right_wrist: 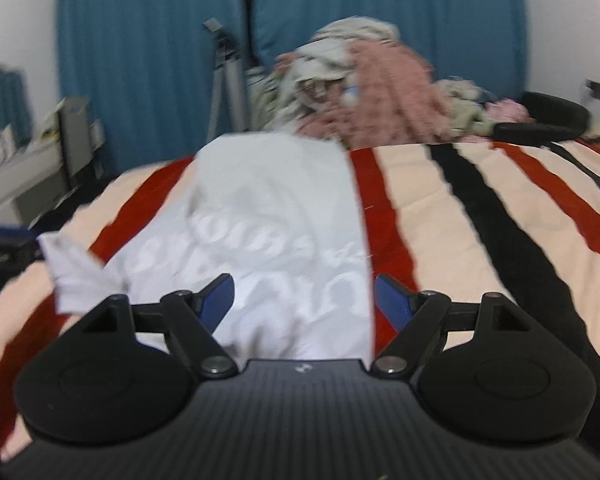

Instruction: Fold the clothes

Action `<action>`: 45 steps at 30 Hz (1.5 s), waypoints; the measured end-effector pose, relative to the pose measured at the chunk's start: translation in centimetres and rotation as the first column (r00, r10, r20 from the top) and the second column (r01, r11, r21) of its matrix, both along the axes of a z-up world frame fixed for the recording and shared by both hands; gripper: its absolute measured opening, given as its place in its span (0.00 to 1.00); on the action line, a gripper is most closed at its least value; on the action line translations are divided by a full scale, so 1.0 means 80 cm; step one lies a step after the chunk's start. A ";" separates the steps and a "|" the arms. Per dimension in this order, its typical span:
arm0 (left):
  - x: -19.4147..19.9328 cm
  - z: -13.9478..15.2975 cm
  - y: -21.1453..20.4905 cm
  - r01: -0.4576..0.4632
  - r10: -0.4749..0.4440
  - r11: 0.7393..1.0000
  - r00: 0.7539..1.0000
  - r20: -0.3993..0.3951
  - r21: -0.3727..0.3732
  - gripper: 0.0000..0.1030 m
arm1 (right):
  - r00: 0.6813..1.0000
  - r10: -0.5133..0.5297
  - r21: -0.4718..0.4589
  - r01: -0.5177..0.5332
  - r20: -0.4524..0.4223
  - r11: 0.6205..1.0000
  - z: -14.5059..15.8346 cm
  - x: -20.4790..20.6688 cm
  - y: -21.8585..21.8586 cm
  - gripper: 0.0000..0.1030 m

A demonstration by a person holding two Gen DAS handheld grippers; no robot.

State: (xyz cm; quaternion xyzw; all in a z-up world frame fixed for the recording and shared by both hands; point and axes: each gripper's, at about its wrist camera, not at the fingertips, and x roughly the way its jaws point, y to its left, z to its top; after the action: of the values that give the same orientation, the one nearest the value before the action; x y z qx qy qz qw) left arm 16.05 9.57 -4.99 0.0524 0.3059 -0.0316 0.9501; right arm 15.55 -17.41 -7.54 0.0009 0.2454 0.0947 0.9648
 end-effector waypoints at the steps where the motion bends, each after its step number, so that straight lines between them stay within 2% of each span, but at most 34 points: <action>1: 0.005 -0.005 0.000 -0.022 0.022 1.000 0.999 -0.025 0.009 0.82 | 1.000 0.026 -0.032 -0.026 -0.011 0.999 -0.002 -0.001 0.008 0.77; 6: 0.032 -0.028 -0.008 -0.070 0.072 0.997 0.994 -0.084 0.032 0.82 | 0.993 0.090 -0.232 -0.105 -0.073 0.967 -0.023 -0.004 0.042 0.77; 10: 0.046 -0.046 -0.022 -0.066 0.075 0.995 0.990 -0.120 0.078 0.83 | 0.997 -0.004 -0.287 -0.020 -0.083 0.958 -0.039 0.008 0.041 0.77; 12: 0.046 -0.052 -0.029 -0.058 0.075 0.991 0.988 -0.138 0.120 0.84 | 0.996 -0.069 -0.236 0.054 -0.054 0.970 -0.038 0.012 0.028 0.77; 15: 0.016 -0.036 -0.027 -0.042 0.056 0.993 0.991 -0.119 0.114 0.91 | 0.989 -0.149 -0.111 0.146 -0.016 0.983 -0.031 0.015 0.008 0.76; 18: -0.016 -0.020 -0.025 -0.026 0.036 0.994 0.995 -0.097 0.106 0.96 | 0.985 -0.172 -0.014 0.172 0.030 0.985 -0.023 0.010 -0.003 0.76; 21: -0.047 -0.004 -0.024 -0.009 0.017 0.995 0.997 -0.076 0.098 0.98 | 0.979 -0.193 -0.012 0.194 0.066 0.981 -0.017 0.005 -0.006 0.76; 23: -0.072 0.008 -0.023 0.008 -0.005 0.998 0.999 -0.041 0.063 0.99 | 0.974 -0.211 -0.001 0.212 0.080 0.977 -0.014 0.004 -0.011 0.76; 24: -0.085 0.013 -0.023 0.021 -0.021 0.999 1.000 -0.015 0.042 1.00 | 0.971 -0.222 0.014 0.221 0.085 0.975 -0.012 0.004 -0.015 0.76; 27: -0.104 0.017 -0.042 0.095 -0.096 0.995 0.995 0.038 0.041 1.00 | 0.961 -0.249 0.053 0.244 0.121 0.968 -0.004 -0.004 -0.022 0.76; 31: -0.090 -0.005 -0.086 0.131 -0.138 0.981 0.989 0.045 0.146 1.00 | 0.949 -0.267 0.076 0.258 0.166 0.963 0.004 -0.013 -0.027 0.76; 33: -0.078 -0.023 -0.105 0.123 -0.135 0.971 0.990 0.045 0.203 1.00 | 0.946 -0.272 0.076 0.262 0.177 0.962 0.007 -0.015 -0.027 0.76; 37: -0.047 -0.050 -0.128 0.027 -0.061 0.949 0.993 0.099 0.313 1.00 | 0.943 -0.278 0.078 0.268 0.185 0.960 0.007 -0.018 -0.030 0.76; 40: -0.031 -0.055 -0.121 -0.053 0.011 0.953 0.990 0.139 0.299 1.00 | 0.940 -0.281 0.082 0.270 0.192 0.959 0.008 -0.021 -0.032 0.76; 45: -0.022 -0.043 -0.091 -0.175 0.142 0.963 0.976 0.167 0.206 1.00 | 0.939 -0.275 0.065 0.267 0.206 0.962 0.009 -0.025 -0.029 0.76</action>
State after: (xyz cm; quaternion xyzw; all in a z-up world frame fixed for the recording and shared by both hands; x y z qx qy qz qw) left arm 14.25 2.28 -8.45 0.1345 0.2380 0.0828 0.9584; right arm 13.58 -19.71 -6.81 0.0419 0.1366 -0.0349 0.9891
